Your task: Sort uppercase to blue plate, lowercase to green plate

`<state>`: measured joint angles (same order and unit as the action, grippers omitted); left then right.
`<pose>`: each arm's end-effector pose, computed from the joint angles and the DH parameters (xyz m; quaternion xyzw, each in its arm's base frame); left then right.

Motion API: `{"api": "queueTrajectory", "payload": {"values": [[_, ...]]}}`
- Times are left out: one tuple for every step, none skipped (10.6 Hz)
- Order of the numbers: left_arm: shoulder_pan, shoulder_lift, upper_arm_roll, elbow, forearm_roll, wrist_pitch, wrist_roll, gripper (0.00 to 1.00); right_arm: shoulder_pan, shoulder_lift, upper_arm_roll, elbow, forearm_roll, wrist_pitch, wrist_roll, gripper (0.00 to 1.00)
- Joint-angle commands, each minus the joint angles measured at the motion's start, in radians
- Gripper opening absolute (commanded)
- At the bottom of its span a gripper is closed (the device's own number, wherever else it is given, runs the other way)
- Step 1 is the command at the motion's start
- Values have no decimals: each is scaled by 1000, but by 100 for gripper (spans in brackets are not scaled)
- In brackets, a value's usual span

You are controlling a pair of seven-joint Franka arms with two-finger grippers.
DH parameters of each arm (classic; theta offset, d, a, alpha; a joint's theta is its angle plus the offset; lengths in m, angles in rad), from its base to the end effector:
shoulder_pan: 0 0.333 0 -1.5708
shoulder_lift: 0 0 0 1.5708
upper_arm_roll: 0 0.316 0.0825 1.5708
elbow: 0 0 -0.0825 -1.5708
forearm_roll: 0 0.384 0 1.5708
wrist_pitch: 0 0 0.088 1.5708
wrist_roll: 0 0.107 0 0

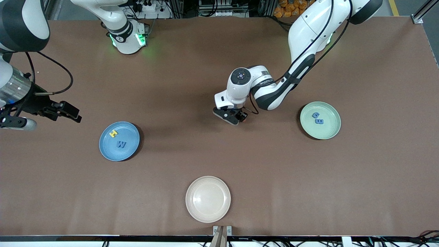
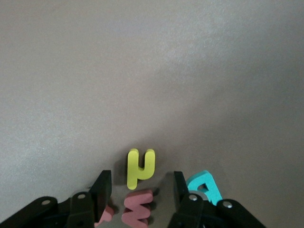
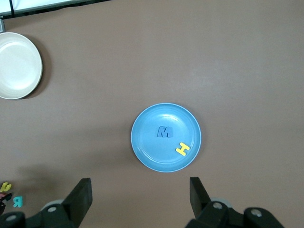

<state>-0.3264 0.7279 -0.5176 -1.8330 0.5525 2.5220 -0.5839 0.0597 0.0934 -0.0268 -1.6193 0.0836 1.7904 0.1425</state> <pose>0.4441 -0.4737 0.1819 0.9575 -0.2840 0.0396 0.0320 0.5989 0.0275 0.5677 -0.9965 0.0621 -0.0352 0.0431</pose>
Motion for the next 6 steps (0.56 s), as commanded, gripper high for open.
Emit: {"api": "queueTrajectory", "payload": {"values": [[-10,21,2,30,30,11,7,52,-18,-1,10,36,28,-38,-17,91],[-11,28,4,38,30,9,7,53,-18,-1,10,44,44,-43,-17,91],[-11,34,4,43,30,11,7,53,-18,-1,10,48,51,-54,-15,91],[-13,36,4,44,30,11,7,53,-17,-3,11,50,51,-54,-15,91],[-11,36,4,46,30,9,7,53,-17,-4,11,53,53,-54,-15,91],[-13,37,4,44,32,9,7,52,-17,-4,11,61,53,-57,-15,92]]}}
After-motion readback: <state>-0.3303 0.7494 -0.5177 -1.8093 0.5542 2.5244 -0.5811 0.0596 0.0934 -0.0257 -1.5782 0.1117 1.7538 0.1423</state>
